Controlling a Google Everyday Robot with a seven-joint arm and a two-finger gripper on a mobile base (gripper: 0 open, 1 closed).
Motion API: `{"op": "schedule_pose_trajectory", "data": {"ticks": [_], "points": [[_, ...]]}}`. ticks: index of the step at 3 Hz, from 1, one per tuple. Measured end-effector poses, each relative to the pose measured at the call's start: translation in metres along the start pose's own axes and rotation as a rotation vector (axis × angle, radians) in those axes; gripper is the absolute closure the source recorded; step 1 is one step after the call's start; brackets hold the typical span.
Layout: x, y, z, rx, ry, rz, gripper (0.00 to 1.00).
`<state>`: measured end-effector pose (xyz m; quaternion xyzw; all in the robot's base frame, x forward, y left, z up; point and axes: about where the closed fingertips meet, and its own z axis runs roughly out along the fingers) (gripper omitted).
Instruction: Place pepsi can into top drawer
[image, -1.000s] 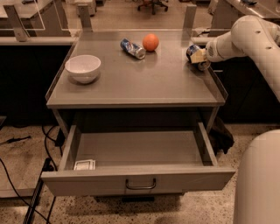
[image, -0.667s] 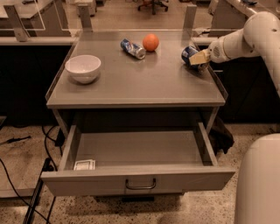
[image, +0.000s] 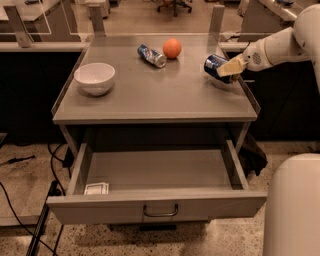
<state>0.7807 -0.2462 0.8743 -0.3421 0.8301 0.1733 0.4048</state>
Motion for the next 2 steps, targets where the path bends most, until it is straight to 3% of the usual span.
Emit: {"op": "schedule_pose_trajectory", "data": {"ticks": [1,2], "points": [[-0.001,0.003,0.004,-0.017,-0.004,-0.009,1.00],[0.005,0.022,0.000,-0.098,-0.001,-0.043,1.00]]}}
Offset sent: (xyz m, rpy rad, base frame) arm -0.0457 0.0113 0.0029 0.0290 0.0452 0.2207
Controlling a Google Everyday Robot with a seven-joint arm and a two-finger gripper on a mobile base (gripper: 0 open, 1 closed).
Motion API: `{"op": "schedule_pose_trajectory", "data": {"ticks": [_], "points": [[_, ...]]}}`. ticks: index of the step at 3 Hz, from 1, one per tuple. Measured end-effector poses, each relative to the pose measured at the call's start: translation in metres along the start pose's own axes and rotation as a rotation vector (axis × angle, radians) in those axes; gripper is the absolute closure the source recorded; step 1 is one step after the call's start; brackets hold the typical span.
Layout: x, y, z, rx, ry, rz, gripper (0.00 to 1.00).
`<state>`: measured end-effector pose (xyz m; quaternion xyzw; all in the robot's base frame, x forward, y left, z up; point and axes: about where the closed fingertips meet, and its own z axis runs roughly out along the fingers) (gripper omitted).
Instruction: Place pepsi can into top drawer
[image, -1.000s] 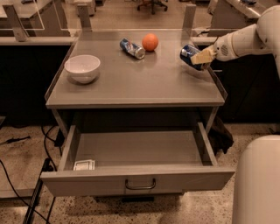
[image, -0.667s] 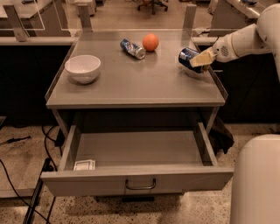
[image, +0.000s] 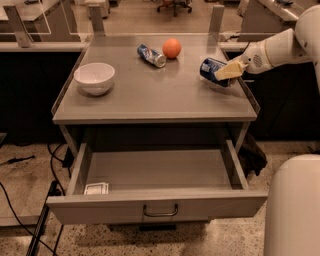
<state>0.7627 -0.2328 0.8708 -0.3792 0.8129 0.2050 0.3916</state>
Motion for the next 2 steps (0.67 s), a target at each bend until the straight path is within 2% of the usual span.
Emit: {"op": "schedule_pose_trajectory", "data": {"ticks": [1,2], "points": [[0.010,0.021,-0.020,-0.060,-0.003,-0.028,1.00],[0.020,0.042,-0.053,-0.085,-0.022,-0.048,1.00]]}}
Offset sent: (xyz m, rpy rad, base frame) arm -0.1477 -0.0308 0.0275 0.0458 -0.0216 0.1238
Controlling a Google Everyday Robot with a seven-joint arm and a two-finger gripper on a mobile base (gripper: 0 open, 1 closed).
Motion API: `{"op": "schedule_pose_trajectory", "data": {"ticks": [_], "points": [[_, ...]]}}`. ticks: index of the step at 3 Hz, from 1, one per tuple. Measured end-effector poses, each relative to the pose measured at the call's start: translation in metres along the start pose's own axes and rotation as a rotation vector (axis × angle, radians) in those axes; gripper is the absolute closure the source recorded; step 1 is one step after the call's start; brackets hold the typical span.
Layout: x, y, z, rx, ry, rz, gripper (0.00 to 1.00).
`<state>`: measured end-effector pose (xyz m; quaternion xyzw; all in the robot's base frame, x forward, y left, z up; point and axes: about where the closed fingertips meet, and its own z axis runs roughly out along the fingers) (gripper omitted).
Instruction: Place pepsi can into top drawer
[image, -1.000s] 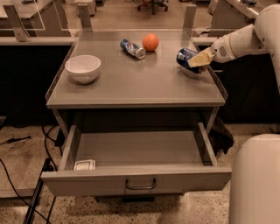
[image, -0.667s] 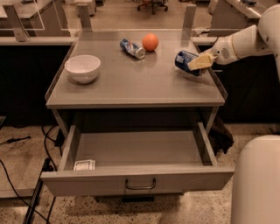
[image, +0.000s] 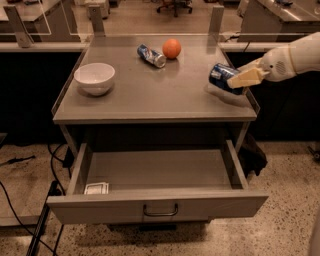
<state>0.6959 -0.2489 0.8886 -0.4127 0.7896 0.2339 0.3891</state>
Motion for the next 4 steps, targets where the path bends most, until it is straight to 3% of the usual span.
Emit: {"op": "schedule_pose_trajectory", "data": {"ticks": [1,2,4], "points": [[0.012,0.040,-0.033,-0.024,-0.026,-0.020,1.00],[0.023,0.092,-0.059,-0.095,-0.025,0.018,1.00],[0.028,0.094,-0.055,-0.103,-0.018,0.024,1.00]]}}
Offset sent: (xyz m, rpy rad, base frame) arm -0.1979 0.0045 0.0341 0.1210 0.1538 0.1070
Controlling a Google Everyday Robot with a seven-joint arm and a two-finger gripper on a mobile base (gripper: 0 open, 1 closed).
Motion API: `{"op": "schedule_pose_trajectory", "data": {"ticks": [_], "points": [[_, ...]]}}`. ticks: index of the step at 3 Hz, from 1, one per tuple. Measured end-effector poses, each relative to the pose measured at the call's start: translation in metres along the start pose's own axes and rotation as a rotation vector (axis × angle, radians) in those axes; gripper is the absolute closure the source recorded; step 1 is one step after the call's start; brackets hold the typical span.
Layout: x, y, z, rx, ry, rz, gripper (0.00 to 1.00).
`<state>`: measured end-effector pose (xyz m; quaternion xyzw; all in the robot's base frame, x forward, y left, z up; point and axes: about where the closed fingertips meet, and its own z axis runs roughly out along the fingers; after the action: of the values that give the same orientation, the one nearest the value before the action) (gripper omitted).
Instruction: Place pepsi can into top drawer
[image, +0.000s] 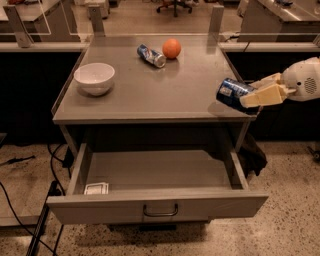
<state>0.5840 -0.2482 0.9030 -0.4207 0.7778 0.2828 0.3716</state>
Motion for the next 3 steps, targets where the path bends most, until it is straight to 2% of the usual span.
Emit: {"op": "schedule_pose_trajectory", "data": {"ticks": [1,2,3], "points": [[0.008,0.027,-0.005,-0.051,0.016,-0.047,1.00],[0.023,0.078,-0.013,-0.146,0.016,-0.101,1.00],[0.040,0.102,-0.010,-0.200,0.009,-0.181,1.00]]}}
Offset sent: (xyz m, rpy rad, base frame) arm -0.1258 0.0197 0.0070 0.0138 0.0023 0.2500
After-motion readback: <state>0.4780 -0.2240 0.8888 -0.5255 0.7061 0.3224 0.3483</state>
